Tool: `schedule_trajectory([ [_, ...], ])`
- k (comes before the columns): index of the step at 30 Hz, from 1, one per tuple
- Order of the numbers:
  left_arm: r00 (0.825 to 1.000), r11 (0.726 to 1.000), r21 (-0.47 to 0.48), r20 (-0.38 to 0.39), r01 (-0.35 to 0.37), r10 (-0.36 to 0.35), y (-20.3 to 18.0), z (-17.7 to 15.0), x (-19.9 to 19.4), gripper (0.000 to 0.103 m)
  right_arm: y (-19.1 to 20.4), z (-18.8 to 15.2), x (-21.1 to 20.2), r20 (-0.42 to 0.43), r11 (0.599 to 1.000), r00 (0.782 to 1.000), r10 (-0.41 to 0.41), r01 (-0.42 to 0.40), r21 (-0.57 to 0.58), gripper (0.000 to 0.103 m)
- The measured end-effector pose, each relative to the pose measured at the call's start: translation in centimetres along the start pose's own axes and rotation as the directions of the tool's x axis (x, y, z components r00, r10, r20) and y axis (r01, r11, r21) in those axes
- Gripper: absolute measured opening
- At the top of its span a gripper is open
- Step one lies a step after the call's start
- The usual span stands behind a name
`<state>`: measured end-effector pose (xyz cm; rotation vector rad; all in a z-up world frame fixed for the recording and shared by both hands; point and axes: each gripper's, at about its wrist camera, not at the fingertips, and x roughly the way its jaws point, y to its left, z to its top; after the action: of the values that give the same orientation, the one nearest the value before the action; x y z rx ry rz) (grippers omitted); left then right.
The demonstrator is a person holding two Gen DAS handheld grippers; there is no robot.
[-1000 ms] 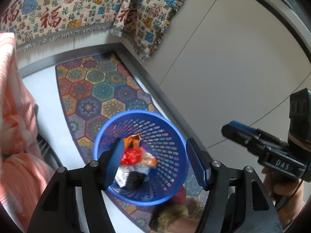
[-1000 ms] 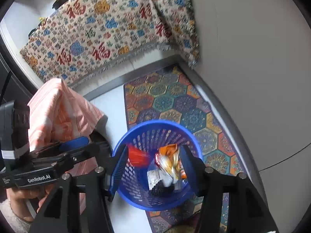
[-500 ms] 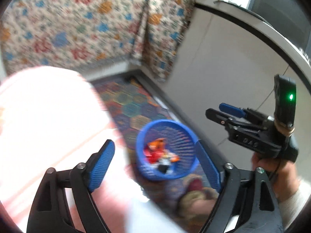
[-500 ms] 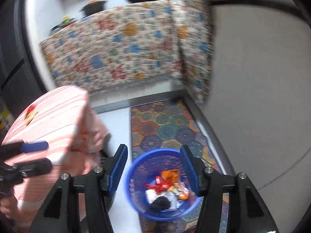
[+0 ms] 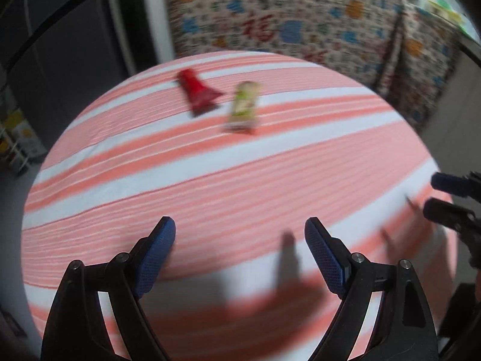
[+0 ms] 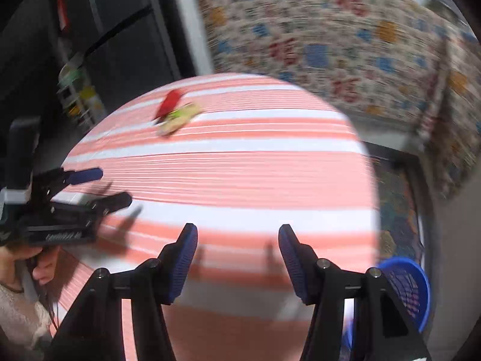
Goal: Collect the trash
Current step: 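Move both open tools back over the table toward the remaining wrappers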
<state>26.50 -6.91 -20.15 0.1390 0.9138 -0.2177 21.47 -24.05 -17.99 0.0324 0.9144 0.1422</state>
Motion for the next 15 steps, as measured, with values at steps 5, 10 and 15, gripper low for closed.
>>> schedule_trajectory([
  [5, 0.997, 0.994, -0.077, -0.004, -0.074, 0.074, 4.3, 0.5, 2.6, 0.089, 4.1, 3.9, 3.3, -0.020, 0.998, 0.998, 0.052, -0.052, -0.033, 0.057],
  [10, 0.998, 0.991, -0.119, 0.012, -0.065, 0.067, 6.9, -0.5, 3.0, 0.093, 7.3, 9.1, 7.8, -0.018, 0.998, 0.998, 0.060, -0.060, -0.018, 0.057],
  [15, 0.998, 0.992, -0.111, 0.010, -0.053, 0.054, 6.9, -0.2, 3.3, 0.096, 9.7, 13.0, 14.3, -0.059, 0.999, 0.998, 0.033, -0.031, 0.034, 0.057],
])
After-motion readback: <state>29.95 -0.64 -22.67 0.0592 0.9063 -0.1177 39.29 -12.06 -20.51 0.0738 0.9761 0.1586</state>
